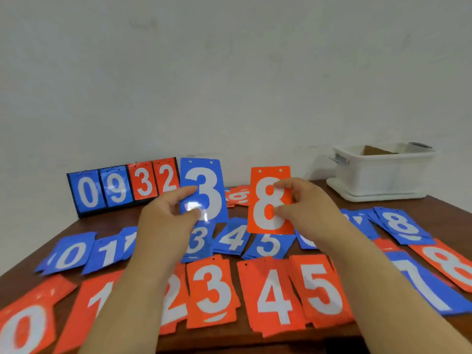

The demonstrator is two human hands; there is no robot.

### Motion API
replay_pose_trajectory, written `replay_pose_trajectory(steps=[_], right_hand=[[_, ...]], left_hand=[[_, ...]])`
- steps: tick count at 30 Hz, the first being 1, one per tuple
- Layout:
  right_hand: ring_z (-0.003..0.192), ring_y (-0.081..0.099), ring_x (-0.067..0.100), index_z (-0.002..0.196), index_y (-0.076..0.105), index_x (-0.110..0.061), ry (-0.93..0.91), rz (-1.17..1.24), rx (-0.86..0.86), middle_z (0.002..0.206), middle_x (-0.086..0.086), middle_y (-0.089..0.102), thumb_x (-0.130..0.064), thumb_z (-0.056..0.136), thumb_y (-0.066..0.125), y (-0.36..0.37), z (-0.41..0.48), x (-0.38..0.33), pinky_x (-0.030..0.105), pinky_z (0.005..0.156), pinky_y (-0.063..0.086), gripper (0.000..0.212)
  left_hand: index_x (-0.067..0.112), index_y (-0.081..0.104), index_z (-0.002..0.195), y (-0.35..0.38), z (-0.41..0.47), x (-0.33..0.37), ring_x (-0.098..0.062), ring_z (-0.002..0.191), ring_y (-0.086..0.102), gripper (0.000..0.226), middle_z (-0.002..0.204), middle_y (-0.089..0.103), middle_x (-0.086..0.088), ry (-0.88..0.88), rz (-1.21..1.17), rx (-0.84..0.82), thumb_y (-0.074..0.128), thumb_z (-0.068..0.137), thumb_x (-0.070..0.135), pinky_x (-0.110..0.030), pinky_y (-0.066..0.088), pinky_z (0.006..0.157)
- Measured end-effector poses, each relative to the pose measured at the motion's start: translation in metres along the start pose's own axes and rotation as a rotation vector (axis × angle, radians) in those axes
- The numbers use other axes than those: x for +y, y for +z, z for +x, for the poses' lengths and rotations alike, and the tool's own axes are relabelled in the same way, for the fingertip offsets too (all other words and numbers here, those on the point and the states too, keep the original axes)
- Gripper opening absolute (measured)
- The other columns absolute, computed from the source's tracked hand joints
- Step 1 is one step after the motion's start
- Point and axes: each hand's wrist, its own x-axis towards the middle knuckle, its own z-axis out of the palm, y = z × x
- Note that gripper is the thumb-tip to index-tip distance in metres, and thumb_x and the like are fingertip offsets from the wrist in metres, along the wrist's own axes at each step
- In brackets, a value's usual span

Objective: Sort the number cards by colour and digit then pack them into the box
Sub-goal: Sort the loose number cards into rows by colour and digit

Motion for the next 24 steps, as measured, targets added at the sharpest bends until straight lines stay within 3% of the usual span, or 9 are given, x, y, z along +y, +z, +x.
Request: replay_pose_trajectory(steps=[3,6,7,11,14,17,19,21,24], right_hand=[[0.079,0.067,0.004,0.113,0.065,-0.036,0.013,0.058,0.144,0.104,-0.012,0.069,-0.011,0.076,0.077,0.008,-0.069,0.004,0.034,0.078,0.058,0.046],[0.079,0.063,0.000,0.117,0.062,-0.040,0.023,-0.002,0.093,0.107,-0.019,0.065,-0.015,0.080,0.075,0.027,-0.116,0.008,0.025,0.076,0.053,0.046],[0.082,0.063,0.000,0.120,0.062,-0.040,0.022,-0.022,0.065,0.109,-0.019,0.065,-0.016,0.081,0.075,0.034,-0.124,0.009,0.024,0.078,0.052,0.047],[0.087,0.060,-0.002,0.123,0.060,-0.041,0.035,-0.073,0.016,0.111,-0.018,0.062,-0.019,0.085,0.073,0.055,-0.135,0.010,0.014,0.072,0.045,0.046],[0.088,0.057,-0.006,0.122,0.058,-0.044,0.029,-0.090,-0.010,0.108,-0.024,0.057,-0.020,0.088,0.072,0.064,-0.132,0.006,0.007,0.066,0.039,0.044],[0.088,0.058,-0.004,0.124,0.060,-0.042,0.028,-0.085,-0.009,0.107,-0.024,0.058,-0.019,0.089,0.071,0.073,-0.125,0.004,0.009,0.066,0.041,0.043],[0.086,0.059,-0.001,0.124,0.060,-0.041,0.030,-0.099,0.008,0.103,-0.025,0.057,-0.018,0.089,0.070,0.078,-0.120,0.006,0.010,0.066,0.041,0.043],[0.086,0.058,-0.001,0.125,0.060,-0.041,0.035,-0.111,0.017,0.104,-0.022,0.058,-0.018,0.090,0.070,0.083,-0.112,0.007,0.013,0.067,0.041,0.044],[0.086,0.058,-0.001,0.124,0.060,-0.043,0.043,-0.101,0.034,0.108,-0.020,0.060,-0.016,0.089,0.070,0.084,-0.101,0.011,0.011,0.068,0.040,0.045]], left_hand=[[0.049,0.071,0.104,-0.039,-0.059,-0.005,0.002,0.068,0.061,0.047,0.101,0.070,0.016,-0.071,-0.050,0.088,0.071,0.088,0.006,-0.015,0.051,0.058],[0.051,0.072,0.103,-0.061,-0.091,-0.022,-0.029,0.106,0.068,0.045,0.115,0.072,0.003,-0.128,-0.008,0.083,0.071,0.088,0.008,-0.043,0.057,0.088],[0.048,0.072,0.105,-0.066,-0.097,-0.026,-0.031,0.116,0.064,0.043,0.120,0.071,0.005,-0.143,0.025,0.073,0.071,0.088,0.008,-0.044,0.055,0.094],[0.046,0.069,0.110,-0.086,-0.113,-0.037,-0.007,0.126,0.054,0.042,0.128,0.062,0.018,-0.158,0.075,0.072,0.069,0.090,0.009,-0.027,0.042,0.101],[0.049,0.067,0.107,-0.097,-0.113,-0.047,-0.005,0.127,0.052,0.041,0.128,0.061,0.019,-0.207,0.101,0.086,0.070,0.091,0.012,-0.028,0.041,0.101],[0.046,0.067,0.116,-0.103,-0.109,-0.052,-0.008,0.129,0.051,0.040,0.129,0.059,0.018,-0.257,0.111,0.092,0.068,0.093,0.012,-0.032,0.046,0.103],[0.041,0.067,0.121,-0.100,-0.098,-0.052,-0.003,0.122,0.056,0.041,0.131,0.060,0.016,-0.237,0.120,0.066,0.066,0.094,0.011,-0.021,0.048,0.094],[0.036,0.067,0.126,-0.087,-0.073,-0.050,0.008,0.102,0.060,0.042,0.132,0.061,0.014,-0.194,0.165,0.014,0.064,0.094,0.008,-0.006,0.045,0.073],[0.030,0.065,0.130,-0.055,-0.015,-0.056,0.006,0.087,0.058,0.045,0.135,0.060,0.007,-0.130,0.289,-0.060,0.058,0.093,0.005,-0.004,0.042,0.063]])
